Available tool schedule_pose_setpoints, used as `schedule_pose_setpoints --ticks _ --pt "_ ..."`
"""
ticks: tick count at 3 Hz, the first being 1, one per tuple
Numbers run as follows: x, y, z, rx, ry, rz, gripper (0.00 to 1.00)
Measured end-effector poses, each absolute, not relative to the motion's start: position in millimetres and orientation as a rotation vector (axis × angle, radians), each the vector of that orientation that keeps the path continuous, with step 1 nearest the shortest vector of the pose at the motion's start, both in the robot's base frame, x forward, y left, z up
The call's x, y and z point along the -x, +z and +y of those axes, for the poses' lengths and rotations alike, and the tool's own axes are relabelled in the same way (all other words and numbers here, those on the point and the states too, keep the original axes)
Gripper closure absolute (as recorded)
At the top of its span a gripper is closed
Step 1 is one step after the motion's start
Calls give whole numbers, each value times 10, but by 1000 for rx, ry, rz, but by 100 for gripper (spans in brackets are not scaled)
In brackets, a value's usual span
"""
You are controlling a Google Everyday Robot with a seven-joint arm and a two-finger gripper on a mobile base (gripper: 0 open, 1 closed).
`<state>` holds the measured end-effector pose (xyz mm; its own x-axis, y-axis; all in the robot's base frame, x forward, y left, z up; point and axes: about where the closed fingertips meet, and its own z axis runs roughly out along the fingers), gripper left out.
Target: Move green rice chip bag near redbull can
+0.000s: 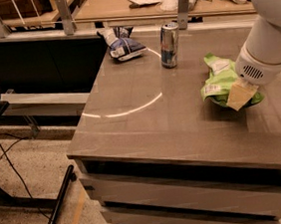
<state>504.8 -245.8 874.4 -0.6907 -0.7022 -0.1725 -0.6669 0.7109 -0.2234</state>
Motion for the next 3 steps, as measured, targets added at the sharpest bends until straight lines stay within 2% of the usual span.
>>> schedule_pose_setpoints --ticks 3 --pt "-5625 8589 -2324 1177 -250 2533 100"
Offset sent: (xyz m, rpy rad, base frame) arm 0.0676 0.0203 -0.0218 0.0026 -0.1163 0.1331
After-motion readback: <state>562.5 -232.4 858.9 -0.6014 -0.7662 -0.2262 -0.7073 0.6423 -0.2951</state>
